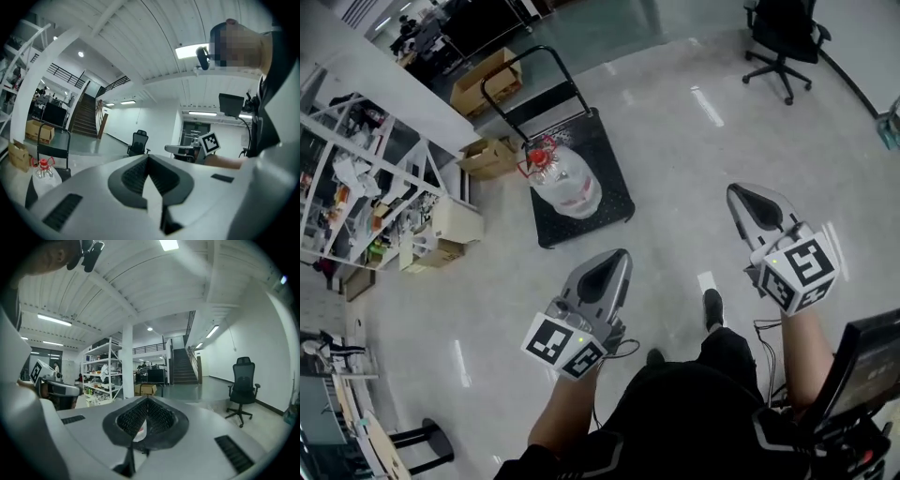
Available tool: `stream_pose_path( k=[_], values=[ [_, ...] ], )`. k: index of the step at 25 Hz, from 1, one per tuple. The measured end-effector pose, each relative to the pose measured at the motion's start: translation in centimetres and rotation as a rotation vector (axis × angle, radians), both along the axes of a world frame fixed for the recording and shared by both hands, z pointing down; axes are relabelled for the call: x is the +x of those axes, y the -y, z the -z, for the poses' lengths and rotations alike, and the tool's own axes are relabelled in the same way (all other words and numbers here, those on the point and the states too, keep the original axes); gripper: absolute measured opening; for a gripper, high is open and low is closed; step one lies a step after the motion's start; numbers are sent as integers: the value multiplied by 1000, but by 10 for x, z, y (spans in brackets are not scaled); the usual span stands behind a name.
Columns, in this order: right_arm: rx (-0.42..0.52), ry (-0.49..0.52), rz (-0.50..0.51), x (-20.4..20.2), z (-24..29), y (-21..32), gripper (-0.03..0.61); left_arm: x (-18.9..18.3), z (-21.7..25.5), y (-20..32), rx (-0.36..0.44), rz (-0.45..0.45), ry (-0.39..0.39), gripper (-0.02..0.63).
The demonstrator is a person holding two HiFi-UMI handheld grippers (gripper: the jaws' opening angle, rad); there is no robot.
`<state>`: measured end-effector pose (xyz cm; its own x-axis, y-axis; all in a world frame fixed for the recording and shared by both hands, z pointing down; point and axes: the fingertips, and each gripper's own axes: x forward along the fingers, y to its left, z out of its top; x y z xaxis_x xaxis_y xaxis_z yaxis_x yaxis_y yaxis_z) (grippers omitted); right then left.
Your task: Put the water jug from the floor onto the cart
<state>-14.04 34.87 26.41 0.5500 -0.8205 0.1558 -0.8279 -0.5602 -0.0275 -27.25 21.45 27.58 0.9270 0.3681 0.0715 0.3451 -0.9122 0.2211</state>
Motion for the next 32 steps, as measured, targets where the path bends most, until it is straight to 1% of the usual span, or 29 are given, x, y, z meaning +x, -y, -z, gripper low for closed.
stream_pose_path(
  k=[3, 6, 8, 11, 15, 17, 19, 23, 26, 27, 29, 32],
  values=[
    [8, 25, -28, -61, -3, 16, 2, -56, -9, 19, -3, -30, 9, -3],
    [1, 37, -20, -113, -6, 31, 2, -104, -12, 38, 1, -34, 6, -3],
    [5, 30, -4, -144, 2, 32, 2, -130, -6, 41, -4, -25, 0, -3],
    [-21, 17, 8, -179, 16, 19, 2, -158, 12, 26, -10, -33, -29, -3],
    [-7, 21, 47, -211, 30, 6, 2, -186, 30, 5, -10, -25, -67, -3],
    [-11, 2, 71, -226, 35, -1, 2, -196, 33, -5, -24, -4, -59, -3],
    [7, 0, 84, -238, 41, -14, 2, -203, 37, -22, -35, 1, -45, -3],
    [39, 16, 89, -249, 48, -60, 2, -215, 50, -80, 24, -25, -33, -3],
    [9, -12, 96, -259, 46, -85, 2, -228, 48, -110, 36, -23, -19, -3],
    [0, -26, 97, -261, 46, -90, 0, -231, 45, -116, 48, -25, -7, -3],
    [14, -28, 97, -267, 49, -96, 2, -237, 44, -123, 70, -33, 13, -3],
    [29, -30, 93, -278, 54, -95, 0, -247, 50, -123, 75, -41, -1, -3]
  ],
)
